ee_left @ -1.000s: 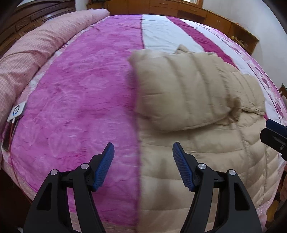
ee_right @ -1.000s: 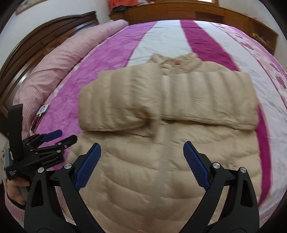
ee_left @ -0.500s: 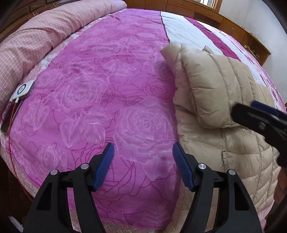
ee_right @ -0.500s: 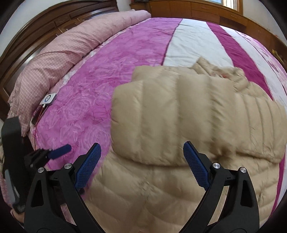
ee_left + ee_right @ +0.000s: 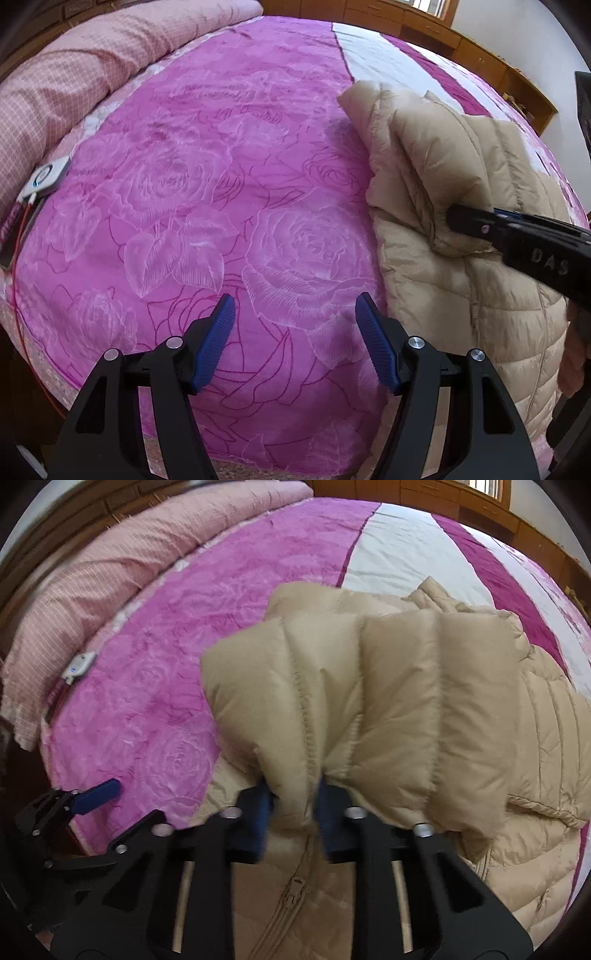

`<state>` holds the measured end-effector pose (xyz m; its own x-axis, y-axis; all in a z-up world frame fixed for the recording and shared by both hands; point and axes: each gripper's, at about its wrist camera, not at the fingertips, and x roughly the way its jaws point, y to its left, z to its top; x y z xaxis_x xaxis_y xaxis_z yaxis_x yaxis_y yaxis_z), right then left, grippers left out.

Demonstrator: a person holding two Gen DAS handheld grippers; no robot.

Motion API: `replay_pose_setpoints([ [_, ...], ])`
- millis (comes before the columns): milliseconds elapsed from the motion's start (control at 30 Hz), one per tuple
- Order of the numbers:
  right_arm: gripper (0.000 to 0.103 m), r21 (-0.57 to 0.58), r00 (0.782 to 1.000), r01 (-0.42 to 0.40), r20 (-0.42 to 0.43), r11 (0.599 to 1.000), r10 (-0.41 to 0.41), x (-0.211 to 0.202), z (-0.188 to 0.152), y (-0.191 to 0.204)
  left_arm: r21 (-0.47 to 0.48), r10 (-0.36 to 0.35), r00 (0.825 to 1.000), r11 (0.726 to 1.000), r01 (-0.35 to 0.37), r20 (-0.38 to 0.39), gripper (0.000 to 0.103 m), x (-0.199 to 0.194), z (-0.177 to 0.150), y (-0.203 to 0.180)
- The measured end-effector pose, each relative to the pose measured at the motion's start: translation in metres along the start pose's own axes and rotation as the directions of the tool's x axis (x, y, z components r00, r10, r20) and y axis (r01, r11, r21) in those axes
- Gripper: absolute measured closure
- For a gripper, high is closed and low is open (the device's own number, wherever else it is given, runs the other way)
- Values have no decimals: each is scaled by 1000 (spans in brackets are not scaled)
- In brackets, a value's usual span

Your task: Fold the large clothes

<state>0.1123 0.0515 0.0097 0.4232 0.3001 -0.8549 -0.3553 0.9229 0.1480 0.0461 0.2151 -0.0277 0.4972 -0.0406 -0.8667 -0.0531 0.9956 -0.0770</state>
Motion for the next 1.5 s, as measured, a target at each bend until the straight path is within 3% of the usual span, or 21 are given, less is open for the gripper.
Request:
replay_pose_setpoints([
  [300,93,68,987,-77,146,995,66,-79,-5,-43,41,-35,998,999,33,52,36,-17,18,-27],
  [600,94,200,976,-12,217,980,-32,-137,-19,-127,120,-109,992,988,100,68,36,-15,41,-79],
  [733,92,294,978,-22,203,956,-40,-139,-29,-171,149,-123,990,983,112,70,36,-7,50,-102],
  [800,86,346,981,-49,195,937,-21,-138,-38,-192,145,-100,993,985,89,66,36,0,55,-111],
  [1067,66,441,981,62,139,896,-136,-140,-62,-247,135,-104,992,986,94,72,36,10,66,-124],
  [1167,60,481,975,65,154,874,-157,-147,-73,-262,138,-101,992,986,91,70,36,13,67,-127],
  [1367,57,438,963,80,199,895,-183,-160,-78,-260,156,-87,995,985,78,51,36,22,67,-136],
  [1500,57,396,970,111,157,912,-186,-140,-73,-259,174,-49,998,984,41,45,36,33,67,-145],
])
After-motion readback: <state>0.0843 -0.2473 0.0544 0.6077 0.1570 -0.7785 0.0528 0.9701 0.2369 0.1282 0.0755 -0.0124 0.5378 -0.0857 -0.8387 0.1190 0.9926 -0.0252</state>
